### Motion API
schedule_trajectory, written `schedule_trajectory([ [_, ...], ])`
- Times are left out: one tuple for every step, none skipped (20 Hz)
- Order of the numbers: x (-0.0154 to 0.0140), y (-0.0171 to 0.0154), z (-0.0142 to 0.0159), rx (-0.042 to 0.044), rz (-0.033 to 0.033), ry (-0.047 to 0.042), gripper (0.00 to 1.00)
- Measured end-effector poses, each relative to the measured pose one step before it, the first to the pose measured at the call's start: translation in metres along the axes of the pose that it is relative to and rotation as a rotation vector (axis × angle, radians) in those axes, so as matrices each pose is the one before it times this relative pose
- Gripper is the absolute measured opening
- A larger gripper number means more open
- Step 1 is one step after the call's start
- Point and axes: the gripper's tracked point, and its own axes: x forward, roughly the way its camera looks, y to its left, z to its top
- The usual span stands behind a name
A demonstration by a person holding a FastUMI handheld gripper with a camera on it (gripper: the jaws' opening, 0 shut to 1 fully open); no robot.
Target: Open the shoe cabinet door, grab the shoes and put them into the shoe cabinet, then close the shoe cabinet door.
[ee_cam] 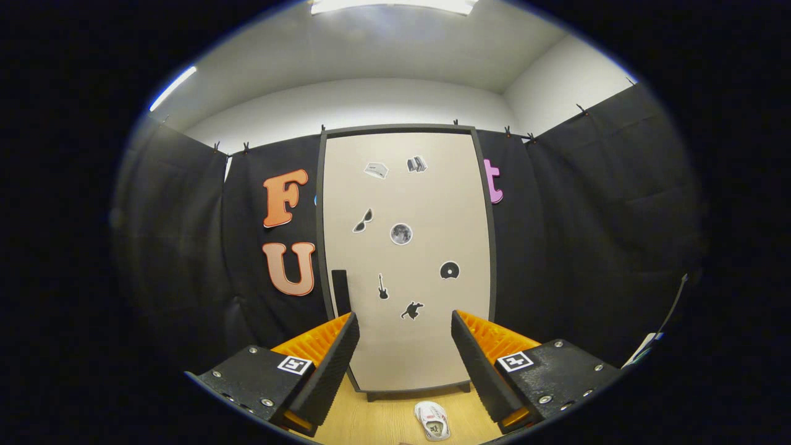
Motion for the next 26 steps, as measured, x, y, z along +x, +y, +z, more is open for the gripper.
schedule_trajectory([
  [0.00449, 0.00579, -0.00001, 0.00449, 0.00342, -0.00280, 0.94],
  [0.00594, 0.00481, -0.00157, -0.00188, -0.00133, -0.00022, 0.94],
  [0.00706, 0.00365, -0.00208, -0.00617, -0.00213, 0.00011, 0.93],
  [0.00687, 0.00113, -0.00217, -0.00665, -0.00379, -0.00281, 0.93],
  [0.00727, 0.00306, -0.00088, -0.00753, -0.00064, -0.00748, 0.93],
  [0.00629, 0.00756, -0.00234, -0.00876, 0.00725, -0.00765, 0.93],
  [0.00754, 0.00412, -0.00251, -0.00626, 0.00367, -0.00551, 0.94],
  [0.00874, 0.00312, -0.00335, -0.00420, 0.00391, -0.00165, 0.93],
  [0.00949, 0.00354, -0.00254, 0.00083, 0.00288, -0.00333, 0.93],
  [0.00772, 0.00263, -0.00090, 0.00254, 0.00221, -0.00946, 0.94],
  [0.00926, 0.00306, -0.00058, -0.00064, 0.00328, -0.00895, 0.93],
  [0.00892, 0.00702, -0.00207, -0.00633, 0.01343, -0.00558, 0.93],
  [0.00807, 0.00291, -0.00059, -0.01078, 0.00790, -0.01111, 0.93],
  [0.00870, 0.00348, 0.00010, -0.00863, 0.00295, -0.01144, 0.93],
  [0.00880, 0.00407, -0.00139, -0.00098, 0.00481, -0.00617, 0.93],
  [0.00766, 0.00517, -0.00349, 0.00574, 0.00662, 0.00000, 0.93],
  [0.00649, 0.00632, -0.00319, 0.01063, 0.01725, 0.00221, 0.92],
  [0.00707, 0.00855, -0.00430, 0.00698, 0.02297, 0.00503, 0.92],
  [0.00714, 0.00590, -0.00417, -0.00479, 0.01299, 0.00170, 0.92],
  [0.00656, 0.00189, -0.00371, -0.01274, 0.00272, -0.00018, 0.92],
  [0.00799, 0.00269, -0.00513, -0.00995, 0.00399, 0.00268, 0.92],
  [0.00665, 0.00394, -0.00426, 0.00059, 0.00926, 0.00482, 0.90],
  [0.00676, 0.00430, -0.00579, 0.00854, 0.01291, 0.00990, 0.89],
  [0.00552, 0.00302, -0.00497, 0.01252, 0.01107, 0.00919, 0.87],
  [0.00735, 0.00246, -0.00330, 0.01078, 0.00917, 0.00620, 0.86],
  [0.00532, 0.00095, -0.00264, 0.00411, 0.00455, 0.00234, 0.83],
])
